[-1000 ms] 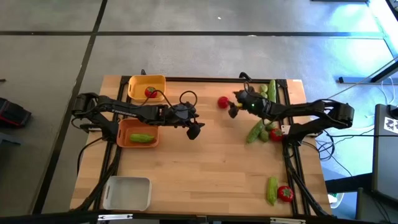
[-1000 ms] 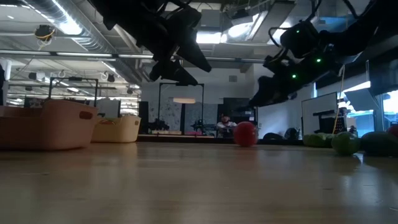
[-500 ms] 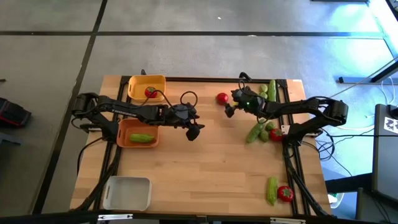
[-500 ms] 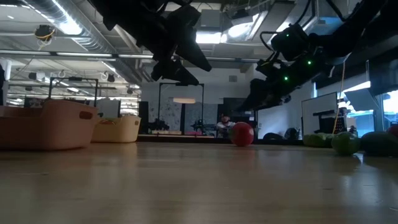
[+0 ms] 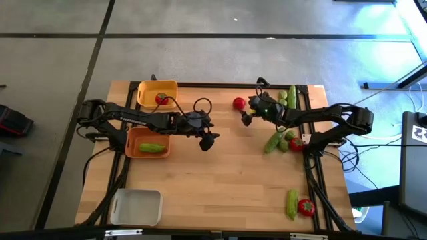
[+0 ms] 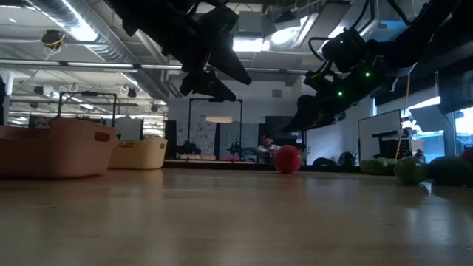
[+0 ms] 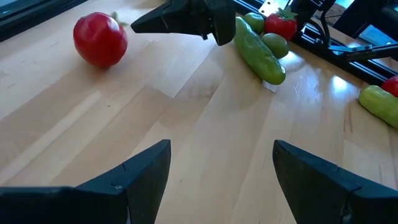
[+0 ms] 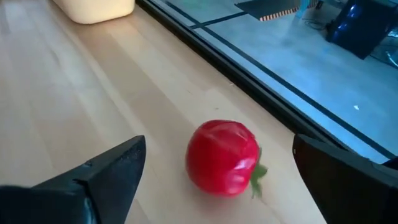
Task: Sort produce into baskets
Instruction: Put the tomato into the yellow bin
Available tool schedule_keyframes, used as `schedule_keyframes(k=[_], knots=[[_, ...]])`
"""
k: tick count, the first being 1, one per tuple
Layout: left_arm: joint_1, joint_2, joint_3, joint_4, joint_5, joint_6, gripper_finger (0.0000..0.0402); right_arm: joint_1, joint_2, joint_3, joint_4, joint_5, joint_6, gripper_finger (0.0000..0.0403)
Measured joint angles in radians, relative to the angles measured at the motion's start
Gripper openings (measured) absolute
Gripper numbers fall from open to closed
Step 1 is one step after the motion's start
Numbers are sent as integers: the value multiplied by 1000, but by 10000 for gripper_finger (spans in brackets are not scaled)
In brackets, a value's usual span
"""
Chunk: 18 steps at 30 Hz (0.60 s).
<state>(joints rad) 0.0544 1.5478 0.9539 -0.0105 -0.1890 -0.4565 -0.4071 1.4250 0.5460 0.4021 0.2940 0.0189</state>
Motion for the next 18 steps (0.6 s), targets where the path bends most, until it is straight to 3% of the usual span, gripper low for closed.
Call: schedule_keyframes(k=[10, 18], knots=[[0, 0, 0, 0, 0, 17, 276, -70, 97, 0, 129, -33, -1, 399], [-2, 0, 0, -15, -1, 27, 276, -70, 167, 0, 76, -63, 2, 393]])
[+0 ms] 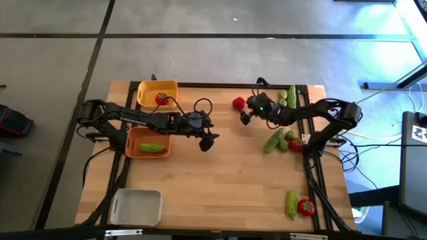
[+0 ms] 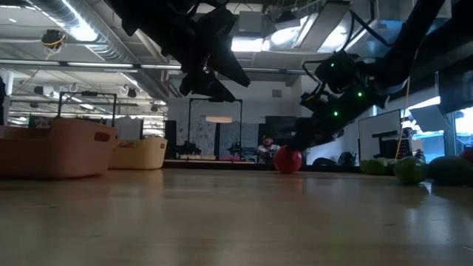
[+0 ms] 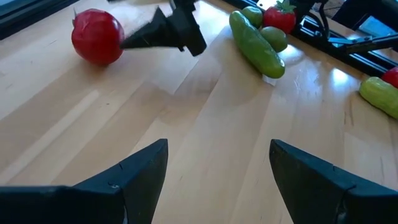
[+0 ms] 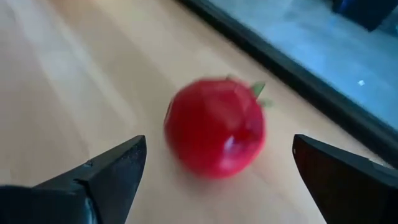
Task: Sort produce into baskets
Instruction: Put the tomato into the yellow bin
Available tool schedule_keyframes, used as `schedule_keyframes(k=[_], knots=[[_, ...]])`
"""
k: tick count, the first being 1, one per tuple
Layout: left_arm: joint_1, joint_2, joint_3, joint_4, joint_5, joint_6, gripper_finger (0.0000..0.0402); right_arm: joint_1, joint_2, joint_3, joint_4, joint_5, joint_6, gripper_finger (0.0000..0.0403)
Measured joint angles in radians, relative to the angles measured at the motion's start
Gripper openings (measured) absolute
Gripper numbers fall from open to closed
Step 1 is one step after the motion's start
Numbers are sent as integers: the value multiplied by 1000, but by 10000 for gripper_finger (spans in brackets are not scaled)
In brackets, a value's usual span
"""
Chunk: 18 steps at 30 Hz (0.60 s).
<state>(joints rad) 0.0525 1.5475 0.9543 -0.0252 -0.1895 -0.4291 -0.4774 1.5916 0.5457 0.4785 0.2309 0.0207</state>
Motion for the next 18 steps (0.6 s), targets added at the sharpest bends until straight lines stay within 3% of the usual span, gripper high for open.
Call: schedule_keyframes(k=[10, 18], knots=[[0, 0, 0, 11, 0, 2, 276, -1, 4, 4, 50, -14, 7, 394], [1, 0, 0, 11, -1, 2, 276, -7, 32, 92, 44, 23, -26, 394]])
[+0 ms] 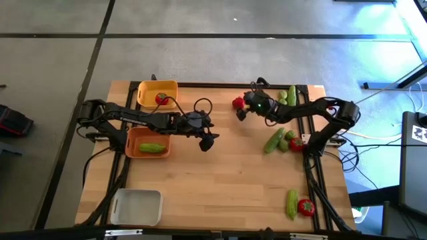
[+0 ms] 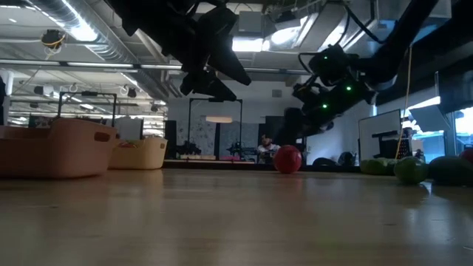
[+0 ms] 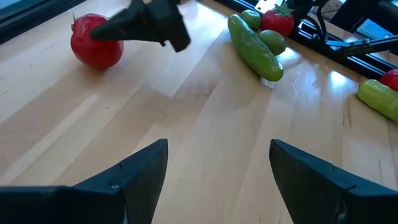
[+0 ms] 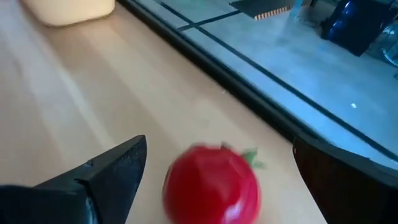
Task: Sort produce into baskets
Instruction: Put the tomato into the yellow bin
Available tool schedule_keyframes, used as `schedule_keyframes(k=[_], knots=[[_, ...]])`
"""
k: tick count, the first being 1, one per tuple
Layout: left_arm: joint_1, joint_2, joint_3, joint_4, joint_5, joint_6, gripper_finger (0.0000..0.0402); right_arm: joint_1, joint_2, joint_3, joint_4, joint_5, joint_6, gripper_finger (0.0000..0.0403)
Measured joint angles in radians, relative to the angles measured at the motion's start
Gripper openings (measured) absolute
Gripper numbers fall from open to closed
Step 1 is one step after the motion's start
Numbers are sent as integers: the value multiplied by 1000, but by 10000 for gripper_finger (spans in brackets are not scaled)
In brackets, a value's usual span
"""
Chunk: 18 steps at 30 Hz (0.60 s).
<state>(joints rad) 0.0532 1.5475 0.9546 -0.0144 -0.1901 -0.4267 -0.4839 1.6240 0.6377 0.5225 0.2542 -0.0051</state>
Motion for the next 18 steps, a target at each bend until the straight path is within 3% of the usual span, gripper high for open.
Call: schedule_keyframes(k=[9, 18], knots=[[0, 0, 0, 2, 0, -1, 276, 0, 102, 84, -219, 44, 55, 394], [2, 0, 0, 5, 0, -5, 276, -2, 116, 85, -171, 73, 0, 388]])
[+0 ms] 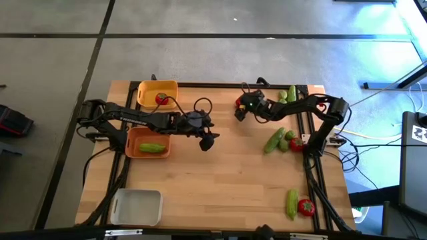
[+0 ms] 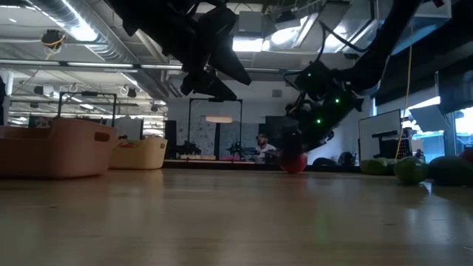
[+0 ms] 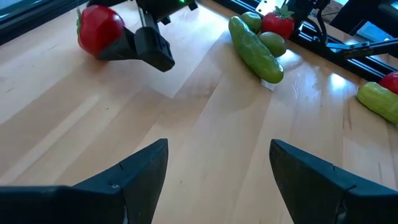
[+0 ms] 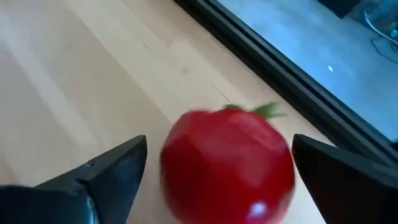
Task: Sort produce into baskets
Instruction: Put the tomato into the yellow bin
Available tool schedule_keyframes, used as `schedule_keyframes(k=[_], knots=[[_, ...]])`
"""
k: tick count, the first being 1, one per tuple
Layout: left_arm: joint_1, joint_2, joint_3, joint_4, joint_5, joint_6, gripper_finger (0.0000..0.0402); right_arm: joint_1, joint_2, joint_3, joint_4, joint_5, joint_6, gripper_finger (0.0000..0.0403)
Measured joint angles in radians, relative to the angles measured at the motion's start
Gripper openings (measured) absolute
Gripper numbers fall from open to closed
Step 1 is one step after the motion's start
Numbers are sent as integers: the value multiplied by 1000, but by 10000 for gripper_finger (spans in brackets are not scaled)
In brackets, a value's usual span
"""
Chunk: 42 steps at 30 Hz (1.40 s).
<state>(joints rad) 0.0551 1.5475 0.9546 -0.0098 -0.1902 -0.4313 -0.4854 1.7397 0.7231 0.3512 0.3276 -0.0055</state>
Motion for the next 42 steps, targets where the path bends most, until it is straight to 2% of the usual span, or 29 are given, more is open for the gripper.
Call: schedule_keyframes(k=[3, 10, 13, 19, 24, 31, 37, 39, 42], knots=[[0, 0, 0, 0, 0, 0, 276, 0, 0, 0, 14, -7, -4, 364], [0, 0, 0, 0, 0, 0, 276, 1, -3, 3, -35, -6, 6, 267], [0, 0, 0, 0, 0, 0, 276, 1, -14, 3, -44, -47, 11, 241], [0, 0, 0, 8, 0, 14, 276, 20, -94, -3, -95, -236, 35, 246], [-6, 0, 0, 27, -1, 51, 276, 35, -202, -1, -150, -350, 39, 248], [-37, 0, 0, 91, -1, 159, 276, 34, -348, -1, -221, -634, 62, 249], [-55, 0, 0, 178, -7, 392, 276, 35, -403, 0, -225, -874, 58, 249], [-60, 0, 0, 211, -8, 450, 276, 35, -404, 0, -223, -922, 69, 249], [-64, 0, 0, 254, -8, 504, 276, 34, -404, -1, -227, -932, 82, 249]])
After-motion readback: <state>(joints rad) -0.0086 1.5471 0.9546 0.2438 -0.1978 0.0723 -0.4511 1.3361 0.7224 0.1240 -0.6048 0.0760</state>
